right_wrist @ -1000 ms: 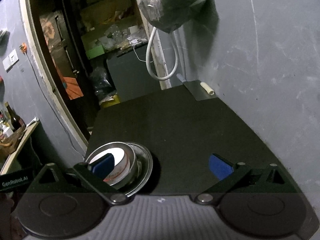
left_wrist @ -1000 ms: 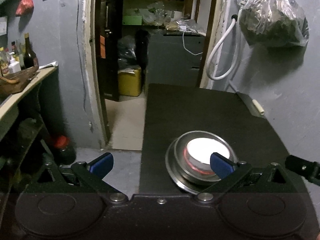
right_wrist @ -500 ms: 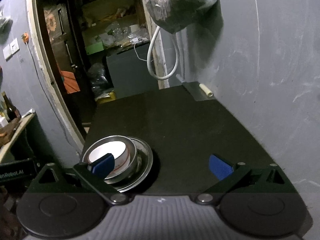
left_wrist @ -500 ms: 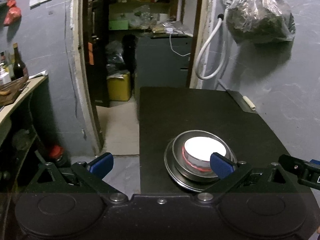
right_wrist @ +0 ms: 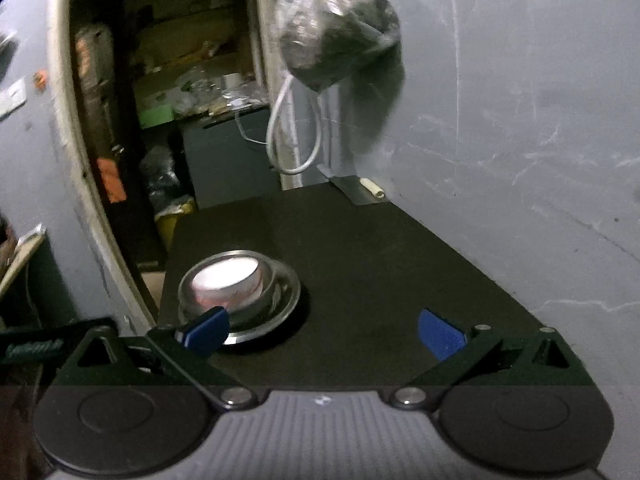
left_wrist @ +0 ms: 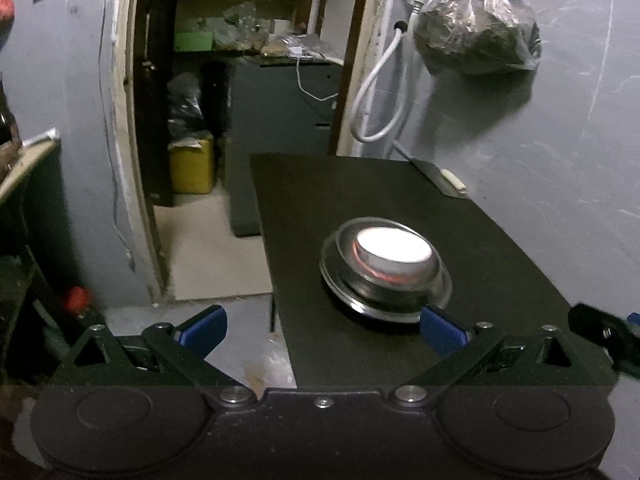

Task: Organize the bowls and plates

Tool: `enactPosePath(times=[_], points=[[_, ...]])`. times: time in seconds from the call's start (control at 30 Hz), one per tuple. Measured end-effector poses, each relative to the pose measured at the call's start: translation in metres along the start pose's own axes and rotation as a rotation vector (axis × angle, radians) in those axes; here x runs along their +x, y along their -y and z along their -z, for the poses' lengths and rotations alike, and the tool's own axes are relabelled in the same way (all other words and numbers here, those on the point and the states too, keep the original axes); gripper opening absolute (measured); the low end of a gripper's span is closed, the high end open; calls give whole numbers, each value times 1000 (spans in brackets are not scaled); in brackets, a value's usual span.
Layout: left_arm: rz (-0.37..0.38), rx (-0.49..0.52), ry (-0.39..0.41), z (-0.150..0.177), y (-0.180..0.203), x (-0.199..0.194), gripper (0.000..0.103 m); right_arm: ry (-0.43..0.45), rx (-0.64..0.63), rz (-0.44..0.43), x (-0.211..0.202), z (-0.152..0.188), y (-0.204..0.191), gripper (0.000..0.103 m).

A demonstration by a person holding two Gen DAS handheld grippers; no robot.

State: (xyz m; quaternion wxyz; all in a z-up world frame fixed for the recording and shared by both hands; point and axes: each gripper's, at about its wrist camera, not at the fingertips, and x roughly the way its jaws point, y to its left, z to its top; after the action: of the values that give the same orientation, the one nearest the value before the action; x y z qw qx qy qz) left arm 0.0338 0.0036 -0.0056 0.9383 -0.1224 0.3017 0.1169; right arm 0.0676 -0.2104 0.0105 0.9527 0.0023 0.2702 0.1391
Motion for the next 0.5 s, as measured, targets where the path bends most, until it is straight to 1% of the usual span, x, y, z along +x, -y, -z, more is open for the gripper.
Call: enactPosePath(times=[0.07,0.1,0.17,0.3,0.4,0.5], points=[[4,-14,-37,4,-4,-1,102,-5,-10,8,-12,0,-3,103],[4,-22,-35,4,-6,-4,102,6,-2,12,-18,-2,-3,103],[11,-32,1,6,-8,-12,102,35,-2,10,-27,-5,-3,103],[6,-30,5,6,-5,-17,102,48,-1,6,-31,-8,0,103],[-6,-21,32,2,1,-22,102,60,-9,-10,-32,-12,6,103],[-17,-13,32,0,11,-24,102,46,0,-22,-30,-15,18,103]])
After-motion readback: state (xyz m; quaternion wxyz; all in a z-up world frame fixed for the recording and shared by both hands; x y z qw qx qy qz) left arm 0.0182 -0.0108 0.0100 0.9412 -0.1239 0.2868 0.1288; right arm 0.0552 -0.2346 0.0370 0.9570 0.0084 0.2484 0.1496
